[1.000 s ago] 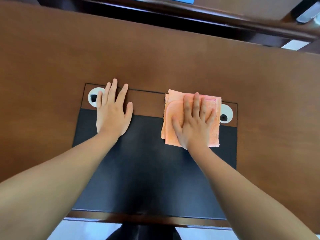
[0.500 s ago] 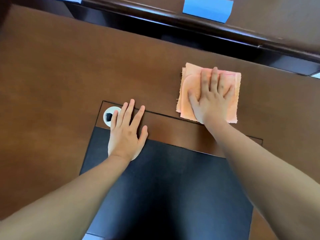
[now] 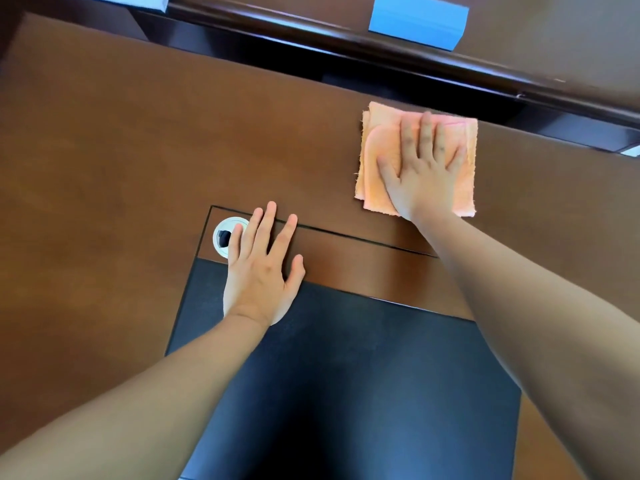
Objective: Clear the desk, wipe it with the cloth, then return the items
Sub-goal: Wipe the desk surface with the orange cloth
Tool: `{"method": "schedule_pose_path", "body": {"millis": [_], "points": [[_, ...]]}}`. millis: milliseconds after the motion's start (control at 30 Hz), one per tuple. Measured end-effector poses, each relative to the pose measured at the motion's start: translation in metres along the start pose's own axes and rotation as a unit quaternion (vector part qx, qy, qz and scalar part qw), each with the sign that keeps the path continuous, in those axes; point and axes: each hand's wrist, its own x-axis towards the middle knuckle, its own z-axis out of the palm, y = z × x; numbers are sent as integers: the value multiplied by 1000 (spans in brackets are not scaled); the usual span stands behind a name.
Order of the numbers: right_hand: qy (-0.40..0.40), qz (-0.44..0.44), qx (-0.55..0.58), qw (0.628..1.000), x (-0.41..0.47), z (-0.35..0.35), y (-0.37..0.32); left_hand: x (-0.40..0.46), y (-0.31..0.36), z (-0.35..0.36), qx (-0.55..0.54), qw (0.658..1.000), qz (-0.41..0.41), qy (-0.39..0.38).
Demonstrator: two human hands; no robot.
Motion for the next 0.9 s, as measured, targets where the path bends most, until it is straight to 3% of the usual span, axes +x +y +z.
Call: {"method": "schedule_pose_path", "body": {"millis": [333,600,767,900], "points": [[12,38,10,999,-138,28,-24,5,2,-7,7,1000,-3,-20],[37,107,1,994,-300,65,-57,-10,-4,-20,-75,996,29,-25],[54,132,-7,990,-370,83,-81,-22,-34,-25,-73,987,128,-66],[54,152,-11,987,-411,92,-103,-62,-66,-28,-59,980,183,-53]]}}
